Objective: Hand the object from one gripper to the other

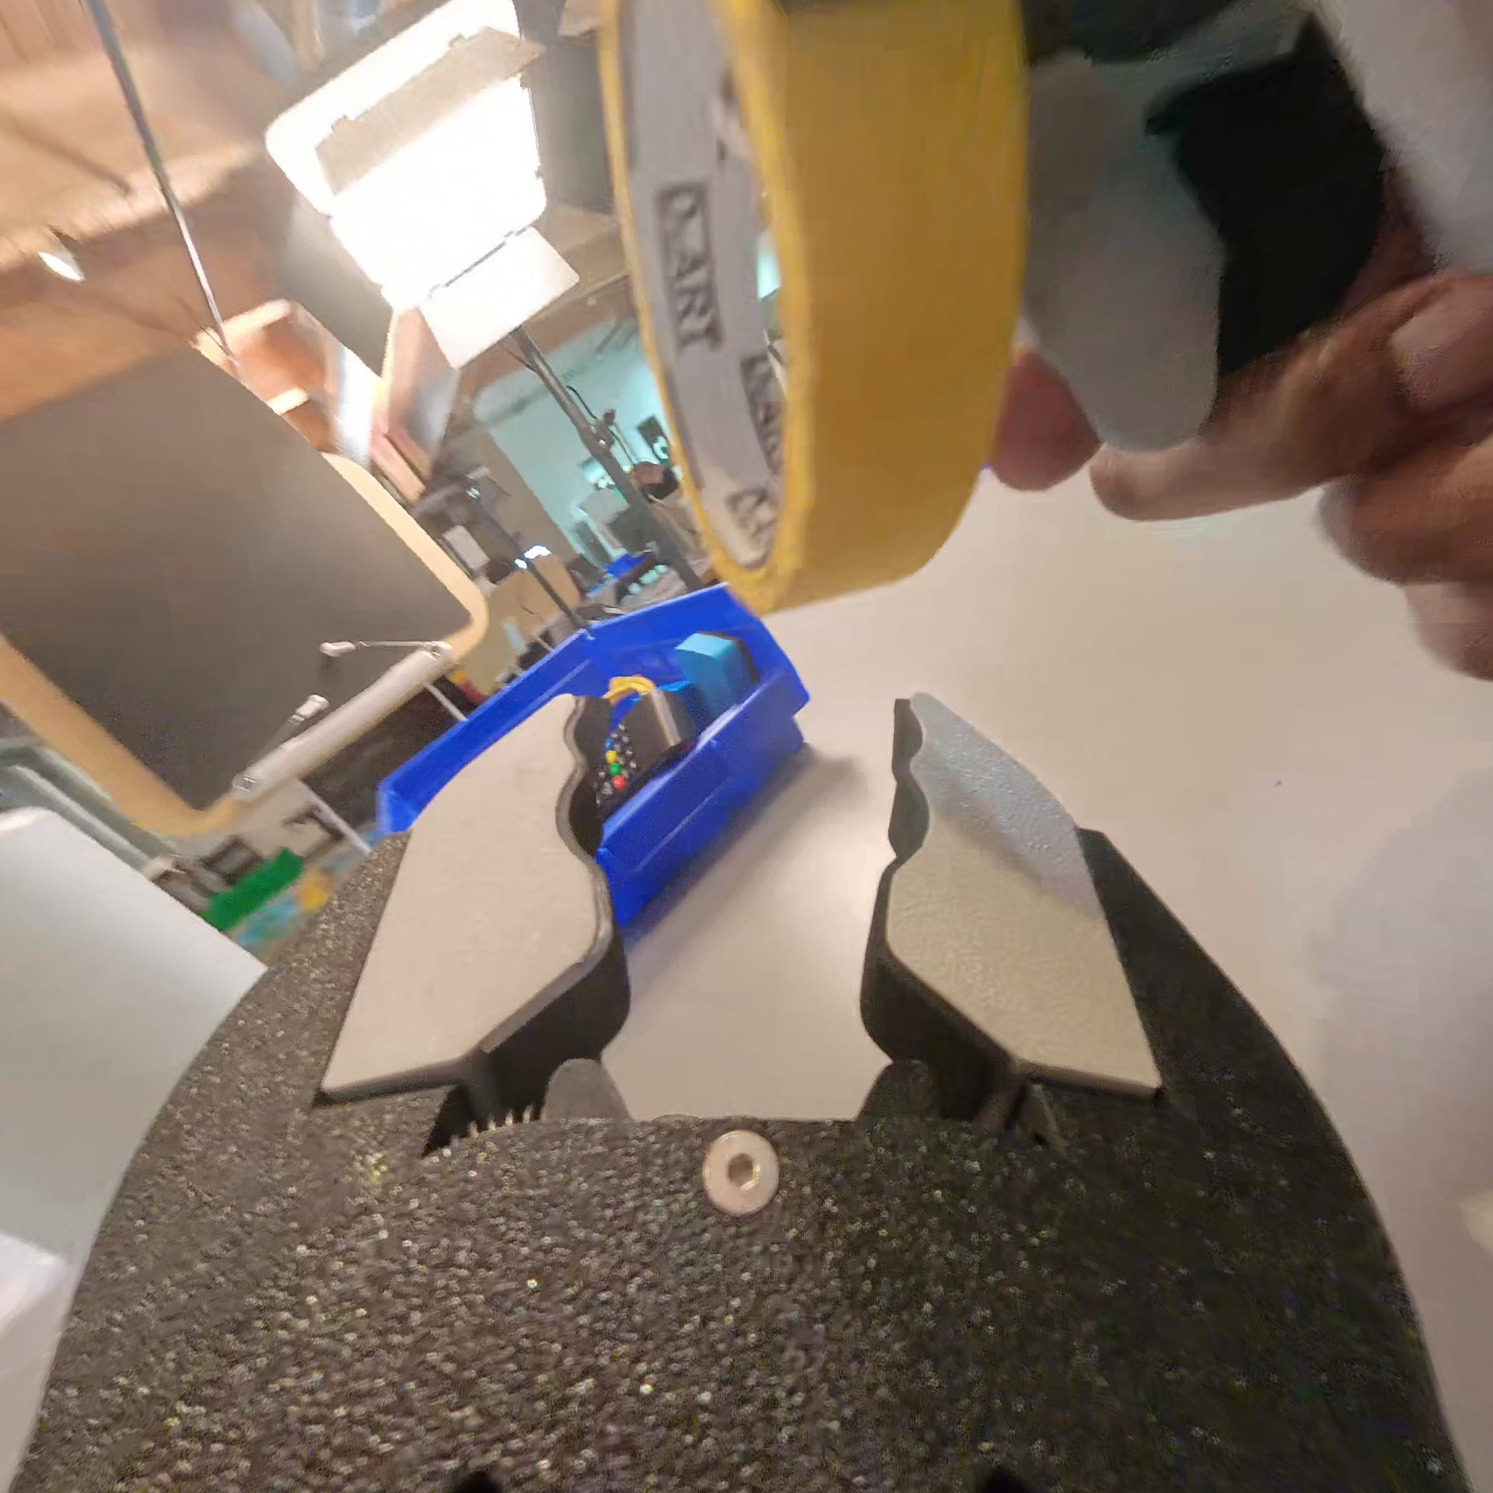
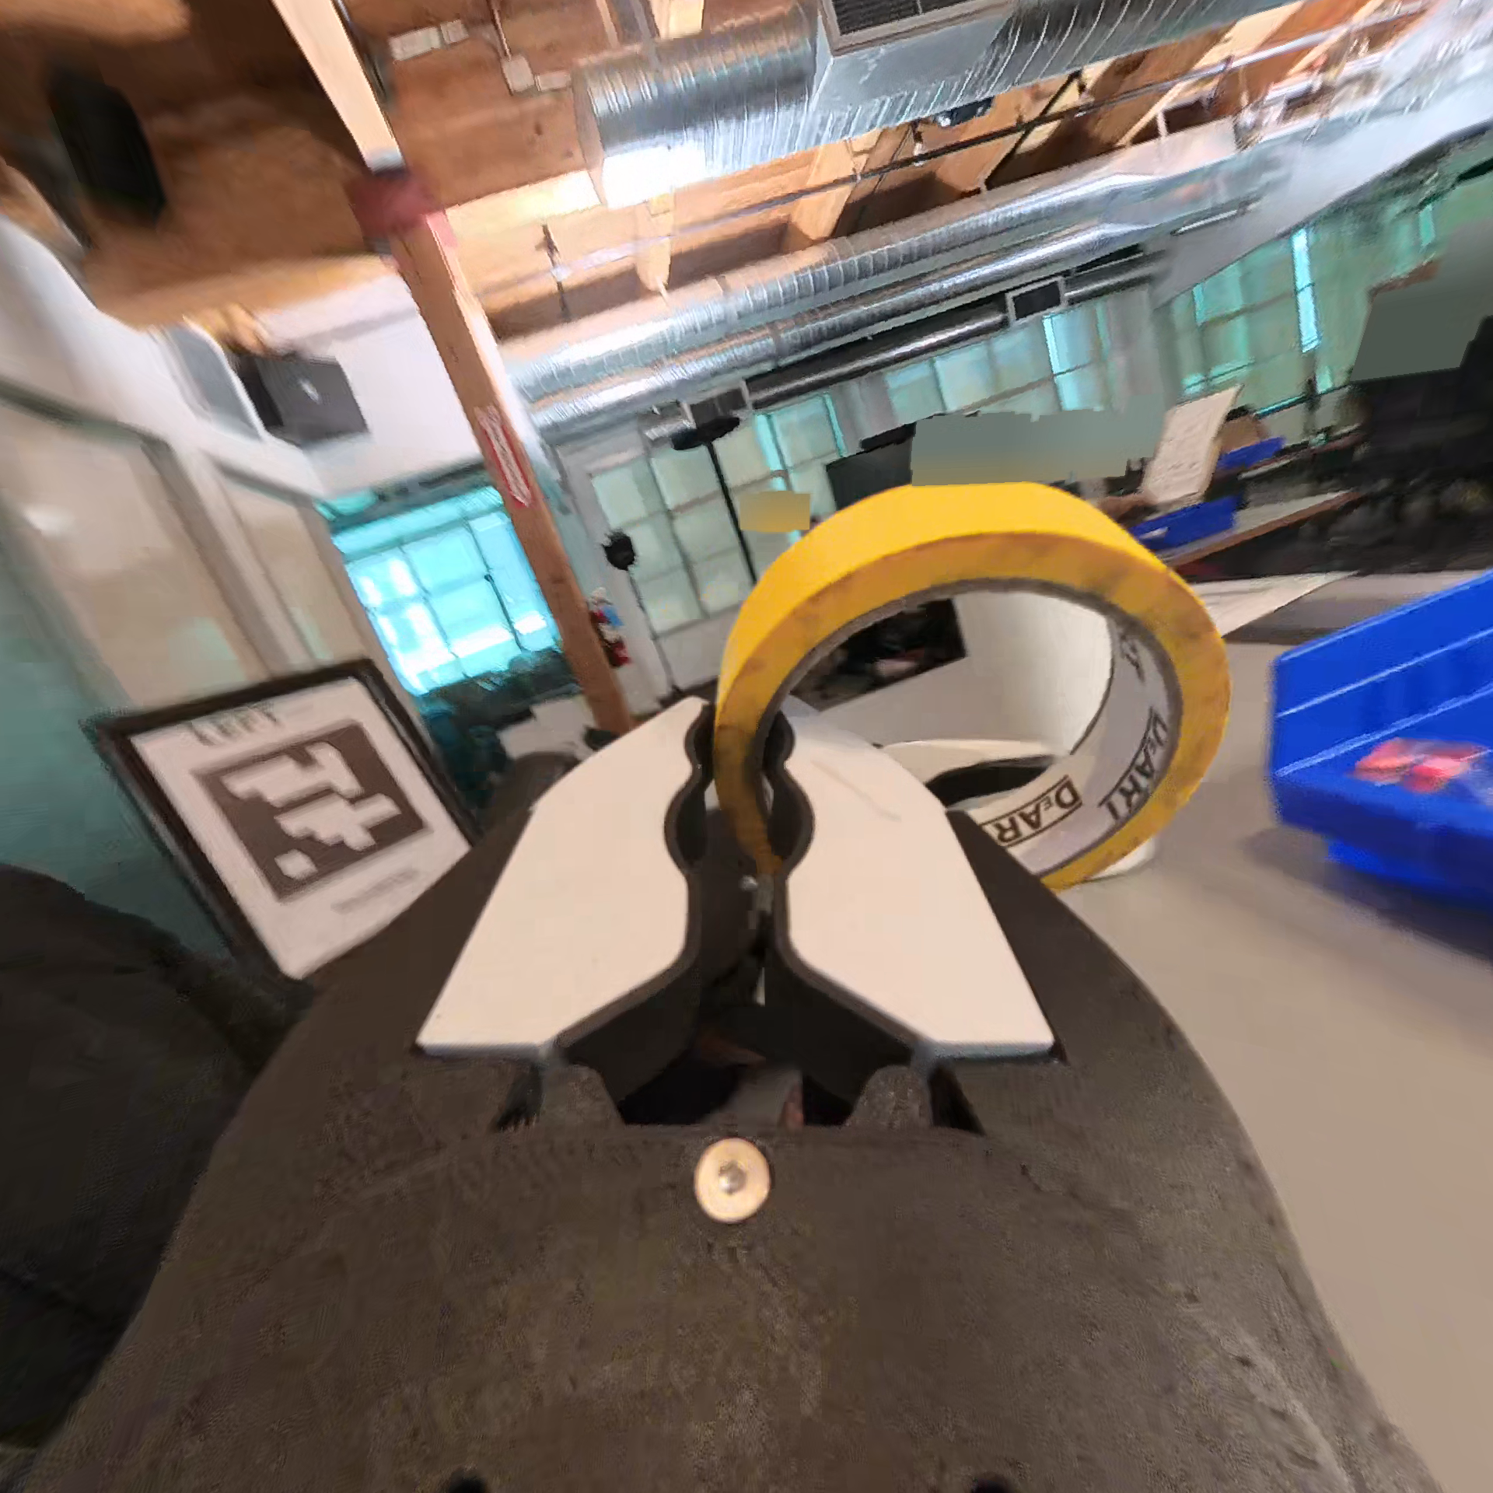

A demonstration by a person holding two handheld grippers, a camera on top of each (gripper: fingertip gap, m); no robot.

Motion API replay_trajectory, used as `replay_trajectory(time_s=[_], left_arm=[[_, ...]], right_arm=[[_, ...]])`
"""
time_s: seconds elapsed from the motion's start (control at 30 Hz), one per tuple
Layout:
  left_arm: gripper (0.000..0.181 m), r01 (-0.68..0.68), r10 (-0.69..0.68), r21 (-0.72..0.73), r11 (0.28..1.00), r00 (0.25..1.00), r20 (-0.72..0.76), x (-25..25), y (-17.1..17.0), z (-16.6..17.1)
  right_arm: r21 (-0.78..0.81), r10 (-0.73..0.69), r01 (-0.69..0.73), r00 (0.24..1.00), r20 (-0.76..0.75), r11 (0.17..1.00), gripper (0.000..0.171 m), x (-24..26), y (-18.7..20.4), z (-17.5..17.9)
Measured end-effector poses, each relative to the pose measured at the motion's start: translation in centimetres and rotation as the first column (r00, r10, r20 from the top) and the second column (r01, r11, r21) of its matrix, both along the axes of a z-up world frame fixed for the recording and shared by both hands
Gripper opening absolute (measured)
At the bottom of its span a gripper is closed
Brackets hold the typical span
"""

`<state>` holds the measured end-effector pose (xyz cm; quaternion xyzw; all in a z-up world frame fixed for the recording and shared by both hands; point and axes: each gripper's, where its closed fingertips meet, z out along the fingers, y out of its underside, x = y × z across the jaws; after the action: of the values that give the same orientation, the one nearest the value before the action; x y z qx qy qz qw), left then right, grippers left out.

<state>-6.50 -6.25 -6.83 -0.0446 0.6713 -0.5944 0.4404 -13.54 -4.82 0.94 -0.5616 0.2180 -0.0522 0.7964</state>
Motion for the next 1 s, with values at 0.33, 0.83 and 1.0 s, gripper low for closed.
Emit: replay_trajectory(time_s=[0.33, 0.83, 1.0], left_arm=[[0.057, 0.381, -0.721, -0.645, 0.663, 0.557, -0.412, -3.0, 1.0, 3.1], [0.029, 0.535, -0.861, -0.681, 0.500, 0.222, -0.458, -7.0, 0.4, 2.5], [0.018, 0.546, -0.871, -0.689, 0.477, 0.191, -0.452, -7.3, 0.5, 2.6]], right_arm=[[-0.565, -0.017, 0.727, 0.619, 0.785, 0.390, 0.010, 5.3, -3.2, -8.1], [-0.483, 0.318, 0.783, 0.378, 0.870, 0.392, 0.010, 3.6, 0.3, -12.8], [-0.457, 0.308, 0.794, 0.352, 0.884, 0.402, 0.011, 3.6, 0.4, -12.5]])
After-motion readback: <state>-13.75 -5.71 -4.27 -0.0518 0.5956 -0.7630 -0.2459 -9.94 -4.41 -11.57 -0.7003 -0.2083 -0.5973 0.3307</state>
